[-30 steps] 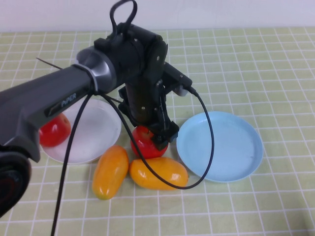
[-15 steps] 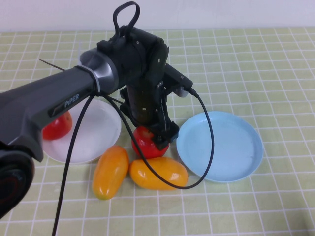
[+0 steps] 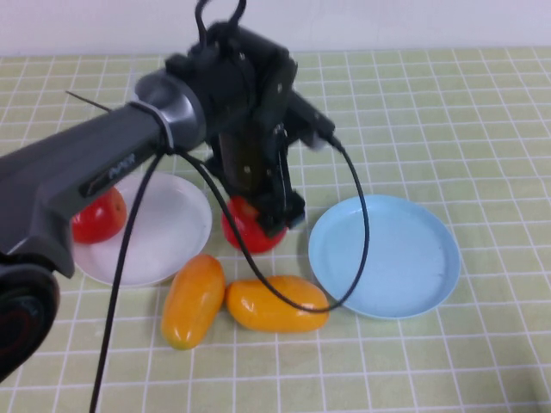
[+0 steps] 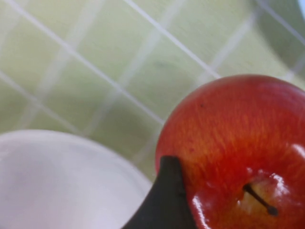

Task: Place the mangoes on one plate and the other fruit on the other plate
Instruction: Put one type of fruit in the left plate, then put another type of fruit in the right plate

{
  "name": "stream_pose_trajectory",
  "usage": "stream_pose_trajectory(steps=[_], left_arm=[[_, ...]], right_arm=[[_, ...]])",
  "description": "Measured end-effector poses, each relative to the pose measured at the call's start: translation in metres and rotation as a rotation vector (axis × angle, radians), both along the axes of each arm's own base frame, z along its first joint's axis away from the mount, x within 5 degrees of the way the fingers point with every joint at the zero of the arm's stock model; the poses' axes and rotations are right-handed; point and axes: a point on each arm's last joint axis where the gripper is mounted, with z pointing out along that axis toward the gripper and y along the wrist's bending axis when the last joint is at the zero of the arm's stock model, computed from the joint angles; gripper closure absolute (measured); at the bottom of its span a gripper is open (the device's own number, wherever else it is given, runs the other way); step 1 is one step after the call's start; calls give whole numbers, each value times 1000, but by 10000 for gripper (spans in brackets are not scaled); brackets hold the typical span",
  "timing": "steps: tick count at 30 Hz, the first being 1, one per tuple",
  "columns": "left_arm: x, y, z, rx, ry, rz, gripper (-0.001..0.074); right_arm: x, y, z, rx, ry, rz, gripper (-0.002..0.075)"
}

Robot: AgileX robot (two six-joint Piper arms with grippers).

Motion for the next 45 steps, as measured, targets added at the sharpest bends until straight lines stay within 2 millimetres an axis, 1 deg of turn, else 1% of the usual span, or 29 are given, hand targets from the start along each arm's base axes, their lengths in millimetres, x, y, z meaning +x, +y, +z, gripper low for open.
stream_pose_trajectory(steps=[4,6,8,12,13,15,19,22,27,30,38,40,41,42,44,45], left_arm=[[9,11,23,-18,-71,28,171],[16,24,29,-24,-84,63,171],[25,39,29,-26,-84,114,172],[44,76,29,-50,-68,229,172],[46,81,29,-57,-64,245,172],[54,100,29,-81,-48,299,172],[62,121,26,-119,-21,365,172],[65,126,21,-125,-3,383,167],[66,125,15,-129,15,388,116],[66,125,15,-130,15,392,94],[66,125,15,-143,18,446,88],[66,125,15,-146,18,457,118],[66,125,15,-147,18,460,155],[66,126,16,-149,17,462,213],[65,126,20,-153,10,463,362],[63,126,24,-159,1,462,463]], right_arm=[[0,0,0,0,0,0,743],[0,0,0,0,0,0,743],[0,0,0,0,0,0,743],[0,0,0,0,0,0,743],[0,0,0,0,0,0,743],[0,0,0,0,0,0,743],[0,0,0,0,0,0,743],[0,0,0,0,0,0,743],[0,0,0,0,0,0,743],[0,0,0,0,0,0,743],[0,0,0,0,2,0,743],[0,0,0,0,2,0,743],[0,0,0,0,2,0,743],[0,0,0,0,2,0,743],[0,0,0,0,2,0,743],[0,0,0,0,2,0,743]])
